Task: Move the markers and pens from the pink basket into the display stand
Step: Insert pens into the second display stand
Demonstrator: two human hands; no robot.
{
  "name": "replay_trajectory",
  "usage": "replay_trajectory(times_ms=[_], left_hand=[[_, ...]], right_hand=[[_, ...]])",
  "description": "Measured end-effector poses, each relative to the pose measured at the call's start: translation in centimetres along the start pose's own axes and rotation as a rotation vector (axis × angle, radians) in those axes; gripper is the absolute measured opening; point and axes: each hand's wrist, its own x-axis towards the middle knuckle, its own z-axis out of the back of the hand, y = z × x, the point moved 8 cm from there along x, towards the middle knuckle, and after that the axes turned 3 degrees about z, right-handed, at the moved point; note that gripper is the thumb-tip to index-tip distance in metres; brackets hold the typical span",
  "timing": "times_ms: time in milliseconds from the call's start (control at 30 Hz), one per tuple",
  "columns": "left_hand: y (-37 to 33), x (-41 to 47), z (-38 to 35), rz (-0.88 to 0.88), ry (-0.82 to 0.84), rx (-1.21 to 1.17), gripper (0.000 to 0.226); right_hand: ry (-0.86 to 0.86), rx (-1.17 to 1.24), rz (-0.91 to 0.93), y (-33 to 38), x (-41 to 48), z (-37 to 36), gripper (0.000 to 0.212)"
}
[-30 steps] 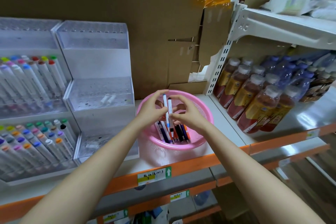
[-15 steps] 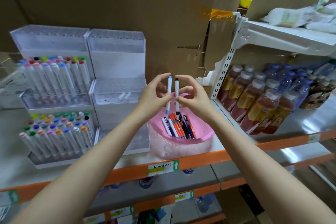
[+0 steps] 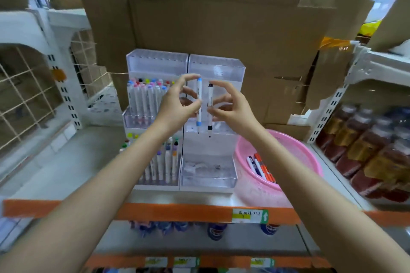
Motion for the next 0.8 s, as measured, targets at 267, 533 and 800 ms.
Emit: replay_trajectory(times_ms=[267, 533, 800], left_hand=[[0.9, 1.5, 7.0, -0.039, -0.110, -0.008, 0.037], [1.1, 4.3, 9.1, -0.124, -0.140, 0.028, 0.033], [1.7, 5.5, 7.5, -0.203, -0.038, 0.126, 0.026]], right_hand=[[-0.165, -0.011, 0.080, 1.8, 4.3, -4.4, 0.053], [-0.239, -0.200, 0.142, 3.0, 6.4, -5.9, 0.053], [-0.314, -0.281, 0.149, 2.4, 6.2, -6.3, 0.050]])
